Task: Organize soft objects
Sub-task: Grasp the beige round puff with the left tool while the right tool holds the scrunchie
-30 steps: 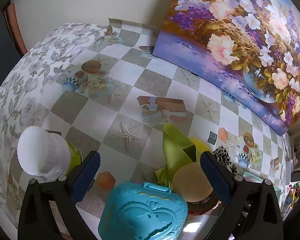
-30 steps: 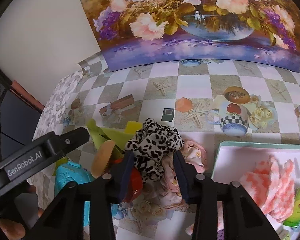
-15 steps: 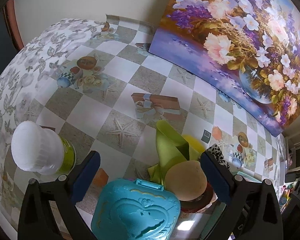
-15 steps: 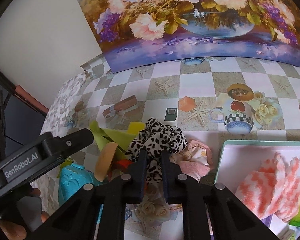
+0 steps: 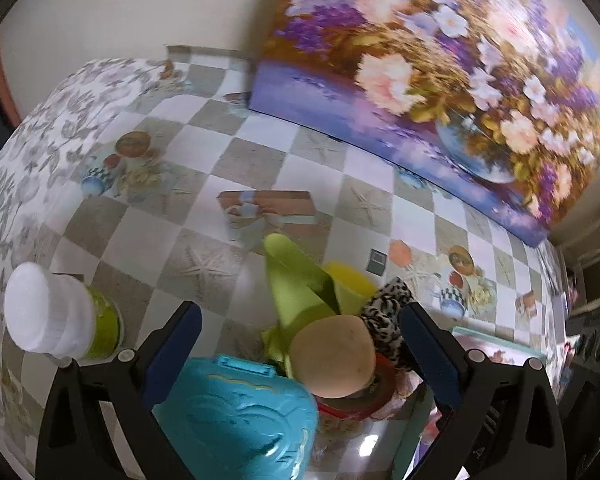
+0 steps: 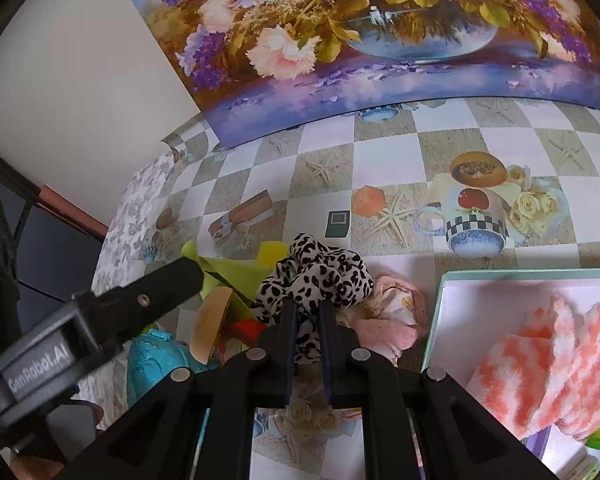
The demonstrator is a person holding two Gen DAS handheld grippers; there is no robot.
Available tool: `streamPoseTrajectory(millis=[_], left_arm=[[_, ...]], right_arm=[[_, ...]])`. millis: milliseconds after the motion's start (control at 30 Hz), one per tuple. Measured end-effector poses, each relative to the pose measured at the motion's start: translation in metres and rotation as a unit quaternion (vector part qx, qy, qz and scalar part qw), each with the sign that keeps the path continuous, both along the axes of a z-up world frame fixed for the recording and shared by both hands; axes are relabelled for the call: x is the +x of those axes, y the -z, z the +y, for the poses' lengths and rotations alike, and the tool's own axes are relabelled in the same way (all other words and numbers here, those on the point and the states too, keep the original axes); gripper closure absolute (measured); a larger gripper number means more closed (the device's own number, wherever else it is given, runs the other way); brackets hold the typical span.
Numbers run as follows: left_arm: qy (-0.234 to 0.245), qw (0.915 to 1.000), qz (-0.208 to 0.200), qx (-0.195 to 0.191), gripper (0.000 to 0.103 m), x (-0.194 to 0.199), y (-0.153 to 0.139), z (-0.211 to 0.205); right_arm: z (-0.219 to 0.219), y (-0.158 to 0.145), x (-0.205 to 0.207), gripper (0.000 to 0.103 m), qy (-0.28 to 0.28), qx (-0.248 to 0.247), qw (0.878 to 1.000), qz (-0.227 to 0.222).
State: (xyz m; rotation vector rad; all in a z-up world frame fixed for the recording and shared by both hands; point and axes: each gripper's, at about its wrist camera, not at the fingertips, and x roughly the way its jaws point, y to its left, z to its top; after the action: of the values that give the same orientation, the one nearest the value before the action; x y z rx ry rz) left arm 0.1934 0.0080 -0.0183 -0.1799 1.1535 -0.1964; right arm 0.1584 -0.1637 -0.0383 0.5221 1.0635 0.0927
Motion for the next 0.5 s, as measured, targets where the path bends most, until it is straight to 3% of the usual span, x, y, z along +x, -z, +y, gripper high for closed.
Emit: streamPoseTrajectory(millis=[100, 200, 500], left_arm=[[0.011, 0.9999, 0.005, -0.008, 0.006, -0.001, 0.001, -0.006], [0.018, 0.9997, 0.011, -0.010, 0.018, -0.001, 0.003, -0.008], [0.034, 0.9990, 0.027, -0.012, 0.035, -0.002, 0.006, -0.009]], right_arm=[[-0.003, 0.001, -0.001, 0.091, 0.003, 0.007, 1.000, 0.002], [-0.005, 0.002, -0.001, 0.091, 0.004, 0.013, 1.000, 0.003], [-0.011, 0.006, -0.001, 0.091, 0.013, 0.029, 0.999, 0.010]])
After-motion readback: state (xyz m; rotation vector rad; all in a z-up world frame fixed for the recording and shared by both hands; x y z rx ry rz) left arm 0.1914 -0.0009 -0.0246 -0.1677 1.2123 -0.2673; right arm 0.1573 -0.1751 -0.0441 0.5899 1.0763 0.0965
